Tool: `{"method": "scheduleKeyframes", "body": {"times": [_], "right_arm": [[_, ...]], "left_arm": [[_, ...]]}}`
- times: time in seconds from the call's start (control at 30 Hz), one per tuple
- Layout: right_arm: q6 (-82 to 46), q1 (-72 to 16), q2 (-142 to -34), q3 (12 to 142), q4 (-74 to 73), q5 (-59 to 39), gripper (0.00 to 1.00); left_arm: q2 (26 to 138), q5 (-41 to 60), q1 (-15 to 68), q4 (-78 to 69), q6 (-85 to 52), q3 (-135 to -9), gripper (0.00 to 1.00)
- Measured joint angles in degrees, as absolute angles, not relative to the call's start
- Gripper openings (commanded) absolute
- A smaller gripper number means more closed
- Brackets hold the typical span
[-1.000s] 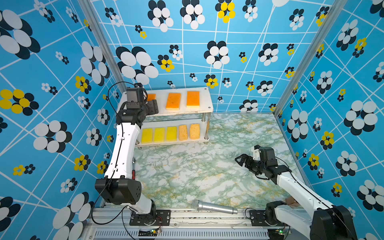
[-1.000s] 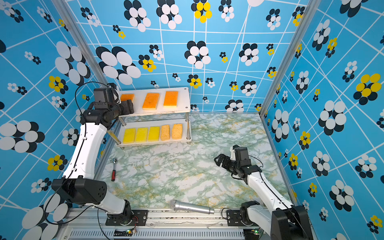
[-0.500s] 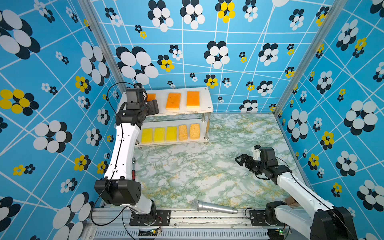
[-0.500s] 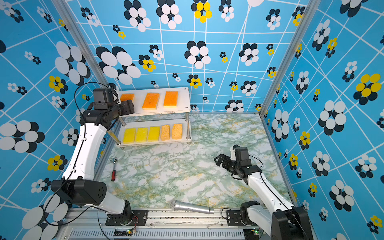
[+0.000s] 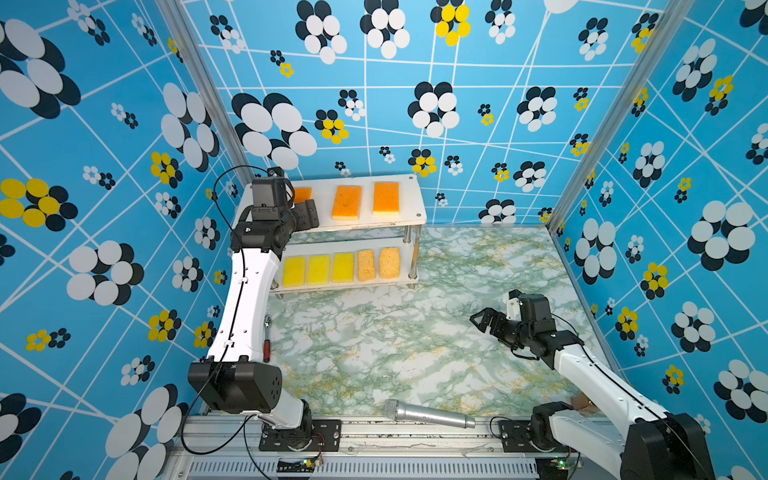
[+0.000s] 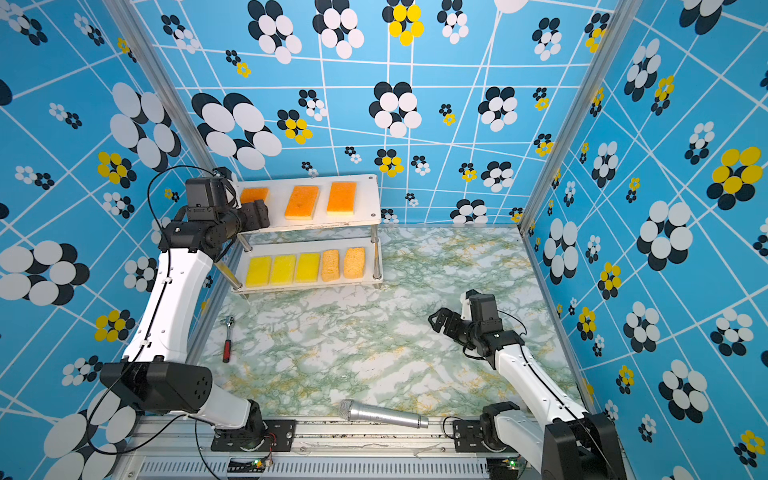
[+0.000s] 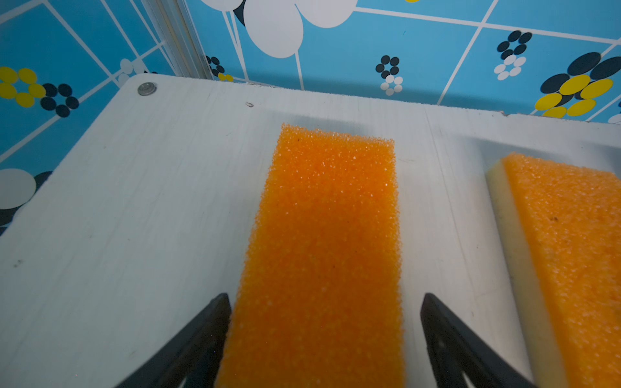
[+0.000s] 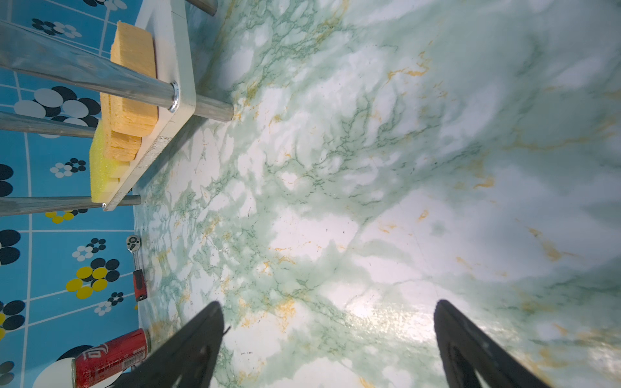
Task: Place and organize the cleaning sponges onto the shelf
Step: 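Lower the orange sponge onto the upper shelf beside the others, then open the left gripper and release the orange sponge on the shelf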
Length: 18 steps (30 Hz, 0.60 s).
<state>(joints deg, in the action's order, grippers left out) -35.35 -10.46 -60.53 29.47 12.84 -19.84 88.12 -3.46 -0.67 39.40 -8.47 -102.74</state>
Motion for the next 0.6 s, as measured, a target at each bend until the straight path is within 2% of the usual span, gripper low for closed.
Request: {"method": "scheduleKeyframes", "body": {"times": [0.6], "right_arm": [[-35.35,-10.46,-60.29,29.21,12.88,-19.84,0.99]], "left_arm": [[83.59,-3.86,-0.67,36.95,-8.32,-100.12,0.98]]}}
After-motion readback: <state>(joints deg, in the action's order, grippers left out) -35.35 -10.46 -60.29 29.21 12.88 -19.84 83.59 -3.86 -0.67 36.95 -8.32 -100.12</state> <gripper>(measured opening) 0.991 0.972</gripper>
